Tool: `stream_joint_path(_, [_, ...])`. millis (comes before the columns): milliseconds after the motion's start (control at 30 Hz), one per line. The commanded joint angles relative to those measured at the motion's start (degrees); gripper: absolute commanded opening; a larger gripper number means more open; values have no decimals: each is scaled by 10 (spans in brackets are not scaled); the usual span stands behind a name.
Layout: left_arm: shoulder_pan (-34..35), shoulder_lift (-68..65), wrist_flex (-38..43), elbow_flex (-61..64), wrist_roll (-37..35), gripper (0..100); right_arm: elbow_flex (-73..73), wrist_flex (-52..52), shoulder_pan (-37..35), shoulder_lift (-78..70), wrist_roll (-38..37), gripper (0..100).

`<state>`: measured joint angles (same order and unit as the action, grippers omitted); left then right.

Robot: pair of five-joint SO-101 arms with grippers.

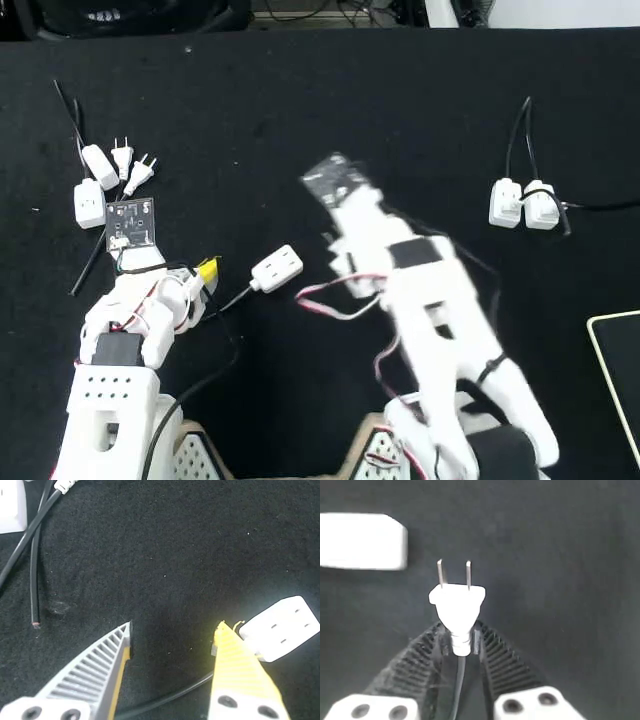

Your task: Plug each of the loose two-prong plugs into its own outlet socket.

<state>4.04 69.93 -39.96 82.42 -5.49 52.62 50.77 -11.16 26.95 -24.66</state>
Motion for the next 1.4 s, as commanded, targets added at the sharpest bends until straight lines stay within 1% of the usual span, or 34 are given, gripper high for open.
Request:
stream_joint_path(0, [0,6,3,-15,3,266,-31,9,99,-75,-22,10])
stream_joint_path(100, [0,6,3,-16,3,266,-65,9,100,-162,-22,11])
stream_joint_path(167, [0,6,3,-16,3,266,-103,13,84,-221,-22,12])
stream_joint_path(300, [4,6,3,-16,3,266,-193,69,52,-313,-1,13])
stream_joint_path(433, [1,6,3,-16,3,266,-274,164,45,-335,5,12])
stream_joint_path(567, [0,6,3,-16,3,266,-305,207,47,-321,5,24])
stream_joint_path(667, [0,6,3,-17,3,266,-304,203,43,-327,6,109])
stream_joint_path(733, [1,6,3,-17,3,266,-304,185,46,-335,4,143])
stream_joint_path(800, [3,6,3,-17,3,266,-304,173,47,-339,2,139])
stream_joint_path(900, [5,6,3,-16,3,266,-307,159,60,-333,3,108])
stream_joint_path(1067, [5,6,3,-15,3,266,-293,83,85,-341,4,102])
stream_joint_path(1167, [5,6,3,-15,3,266,-282,69,78,-361,4,102])
stream_joint_path(1367, [4,6,3,-15,3,266,-277,78,40,-366,6,100])
